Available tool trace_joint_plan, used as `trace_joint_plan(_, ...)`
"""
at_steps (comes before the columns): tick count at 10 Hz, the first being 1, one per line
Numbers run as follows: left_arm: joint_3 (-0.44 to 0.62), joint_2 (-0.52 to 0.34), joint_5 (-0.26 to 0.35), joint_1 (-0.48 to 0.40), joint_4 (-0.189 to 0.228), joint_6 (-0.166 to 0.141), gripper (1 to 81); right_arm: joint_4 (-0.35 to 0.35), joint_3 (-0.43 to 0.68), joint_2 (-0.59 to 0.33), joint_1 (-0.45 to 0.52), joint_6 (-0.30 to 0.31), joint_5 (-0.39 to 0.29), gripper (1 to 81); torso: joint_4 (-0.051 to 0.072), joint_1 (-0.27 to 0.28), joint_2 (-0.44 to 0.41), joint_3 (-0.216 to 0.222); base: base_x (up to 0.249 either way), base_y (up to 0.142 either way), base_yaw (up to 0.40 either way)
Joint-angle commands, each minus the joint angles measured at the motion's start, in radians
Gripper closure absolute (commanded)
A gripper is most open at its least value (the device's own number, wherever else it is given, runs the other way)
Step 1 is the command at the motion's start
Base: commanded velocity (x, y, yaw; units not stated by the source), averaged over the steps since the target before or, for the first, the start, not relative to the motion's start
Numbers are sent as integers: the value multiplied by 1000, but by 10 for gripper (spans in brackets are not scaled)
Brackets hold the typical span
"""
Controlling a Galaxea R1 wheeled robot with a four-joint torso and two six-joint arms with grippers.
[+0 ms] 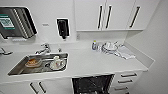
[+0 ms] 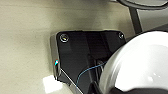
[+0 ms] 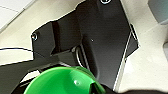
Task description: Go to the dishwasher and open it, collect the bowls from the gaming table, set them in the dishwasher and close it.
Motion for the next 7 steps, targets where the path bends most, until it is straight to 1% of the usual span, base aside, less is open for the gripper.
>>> trace_joint_plan(1,127,-101,-11,-179,6,-37,811,1,5,-21,28,3,-44,811,0,0,0,0,0,0,0)
trace_joint_plan(2,160,-106,10,-248,2,-40,811,1,8,-21,31,3,-42,811,0,0,0,-39,0,0,0)
trace_joint_plan(3,192,-106,102,-335,-7,-43,811,1,11,-21,34,3,-42,811,0,0,0,-87,0,0,0)
trace_joint_plan(4,223,-101,188,-411,-20,-48,811,1,14,-21,37,3,-43,811,0,0,0,-105,0,0,0)
trace_joint_plan(5,241,-95,253,-471,-40,-48,811,1,17,-21,40,3,-42,811,0,0,0,-127,0,0,0)
trace_joint_plan(7,257,-92,333,-581,-65,-48,811,1,19,-19,43,3,-44,811,0,0,1,-194,0,0,0)
